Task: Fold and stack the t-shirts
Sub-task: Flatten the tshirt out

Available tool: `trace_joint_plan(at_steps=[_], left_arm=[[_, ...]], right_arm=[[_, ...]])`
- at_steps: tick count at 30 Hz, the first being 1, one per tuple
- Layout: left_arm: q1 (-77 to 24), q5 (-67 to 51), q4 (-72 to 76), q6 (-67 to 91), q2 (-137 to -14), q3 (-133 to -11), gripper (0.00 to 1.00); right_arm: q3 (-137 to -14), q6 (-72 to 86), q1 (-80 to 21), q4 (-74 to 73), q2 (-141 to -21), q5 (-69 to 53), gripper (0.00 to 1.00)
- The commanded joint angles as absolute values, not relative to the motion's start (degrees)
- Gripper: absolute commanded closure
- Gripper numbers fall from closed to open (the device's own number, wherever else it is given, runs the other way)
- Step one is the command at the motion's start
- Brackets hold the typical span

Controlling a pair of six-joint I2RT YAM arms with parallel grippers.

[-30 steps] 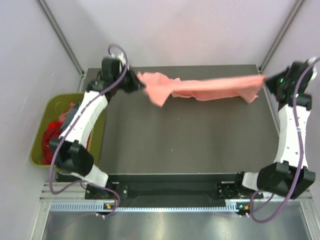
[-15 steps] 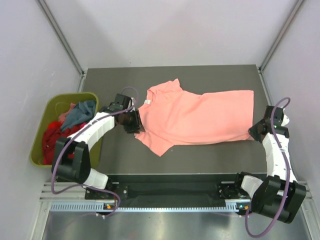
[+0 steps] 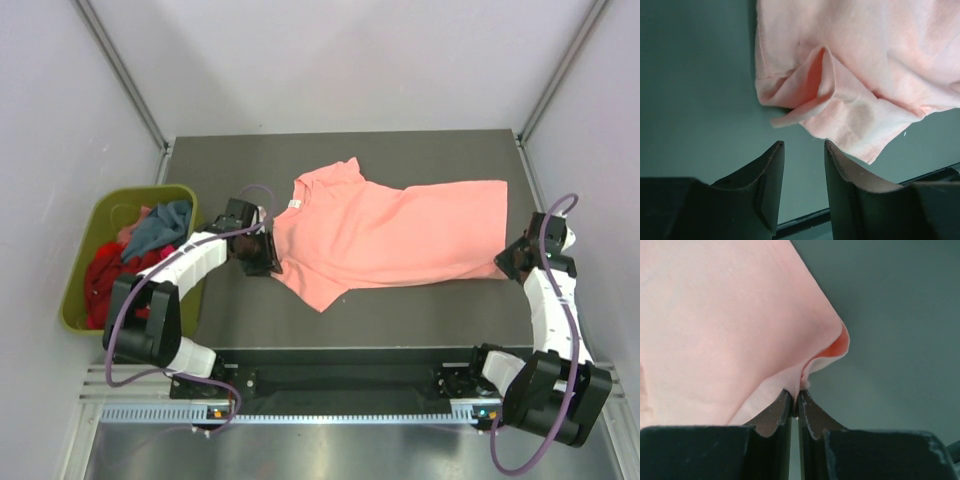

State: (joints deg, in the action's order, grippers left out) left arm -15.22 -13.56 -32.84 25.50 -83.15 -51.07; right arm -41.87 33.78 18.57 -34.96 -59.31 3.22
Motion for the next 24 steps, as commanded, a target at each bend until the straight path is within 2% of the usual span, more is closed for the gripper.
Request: trace_joint_plan(at_steps=[1, 6, 16, 24], left_arm=[[-14.50, -19.68, -25.32, 23.99, -84.29, -49.93, 0.58], [-14.15, -18.55, -19.52, 25.84, -84.98, -45.54, 0.57], [-14.15, -9.85, -18.99, 26.02, -83.06, -43.33, 0.52], [-14.06, -10.55, -15.64, 26.54, -85.43, -43.15, 0.54]], right_arm=[[-41.40, 32.26, 19.07, -31.64, -58.54, 1.41, 0.94], [-40.17, 31.82, 19.07, -30.76, -57.57, 0.44, 0.94], [-40.69, 31.55, 19.07, -30.41, -57.83, -1.30, 0.94], [-40.08, 32.08, 19.07, -30.15, -57.48, -2.11, 0.94]])
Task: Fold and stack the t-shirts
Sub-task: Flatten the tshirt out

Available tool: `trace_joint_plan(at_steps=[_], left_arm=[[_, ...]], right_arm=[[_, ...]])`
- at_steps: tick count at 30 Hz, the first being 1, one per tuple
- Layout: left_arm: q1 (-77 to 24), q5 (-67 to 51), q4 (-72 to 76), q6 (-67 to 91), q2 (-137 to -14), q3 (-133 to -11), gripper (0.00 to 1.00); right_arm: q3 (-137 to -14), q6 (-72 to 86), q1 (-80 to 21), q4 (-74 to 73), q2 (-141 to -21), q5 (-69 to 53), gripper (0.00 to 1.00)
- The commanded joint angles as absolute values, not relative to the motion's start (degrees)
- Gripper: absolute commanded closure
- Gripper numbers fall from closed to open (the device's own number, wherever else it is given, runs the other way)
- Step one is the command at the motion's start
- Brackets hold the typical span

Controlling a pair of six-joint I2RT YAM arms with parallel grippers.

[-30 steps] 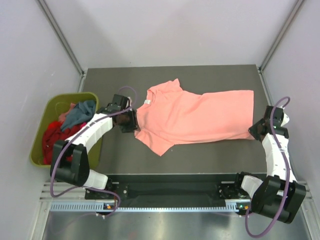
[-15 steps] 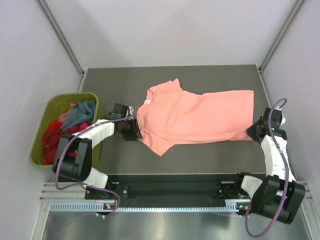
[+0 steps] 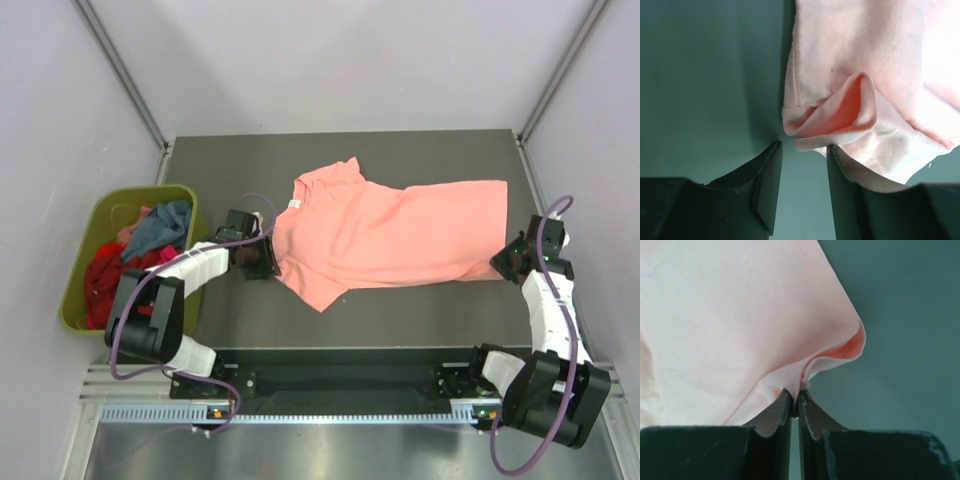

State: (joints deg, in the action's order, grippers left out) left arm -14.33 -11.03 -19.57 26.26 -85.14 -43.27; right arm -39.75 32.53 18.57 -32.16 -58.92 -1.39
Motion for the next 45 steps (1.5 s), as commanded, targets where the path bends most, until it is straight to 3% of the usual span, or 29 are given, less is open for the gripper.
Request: trace_joint_plan(at_steps=[1, 7, 13, 16, 25, 32, 35, 39, 45], left_arm=[[-14.06, -10.81, -15.56, 26.54, -85.78, -43.33, 0.56], [-14.15, -11.78, -17.83, 26.54, -85.34, -44.73, 0.72], [-14.15, -10.55, -23.19, 26.54, -81.92, -46.76, 1.00], [-14.24, -10.11, -25.48, 26.81, -80.60, -47.81, 1.00], [-17.22, -9.14, -33.49, 28.03, -73.22, -50.10, 1.00], [-18.02, -16.78, -32.95, 28.66, -69.26, -52.46, 1.00], [-18.02, -14.08, -37.34, 26.81, -68.39, -56.84, 1.00], [-18.02, -9.33, -39.55, 24.35, -66.01, -60.47, 1.00], [-17.93, -13.08, -35.16, 24.87, -66.44, -58.19, 1.00]], right_arm=[[-39.99, 31.99, 19.07, -30.06, -57.39, -2.02, 0.94], [-39.38, 31.90, 19.07, -29.97, -57.66, -1.50, 0.94], [-39.02, 32.43, 19.07, -30.67, -59.15, -0.26, 0.91], [-39.46, 32.52, 19.07, -31.72, -59.94, 2.02, 0.86], [-39.55, 35.85, 19.16, -38.58, -60.73, 5.97, 0.60], [-39.20, 40.08, 19.34, -43.58, -63.63, 9.75, 0.58], [-39.64, 40.95, 19.42, -44.30, -63.37, 10.55, 0.60], [-39.29, 42.36, 19.51, -41.06, -62.23, 10.38, 0.61], [-39.29, 40.43, 20.12, -33.41, -62.58, 7.73, 0.59]])
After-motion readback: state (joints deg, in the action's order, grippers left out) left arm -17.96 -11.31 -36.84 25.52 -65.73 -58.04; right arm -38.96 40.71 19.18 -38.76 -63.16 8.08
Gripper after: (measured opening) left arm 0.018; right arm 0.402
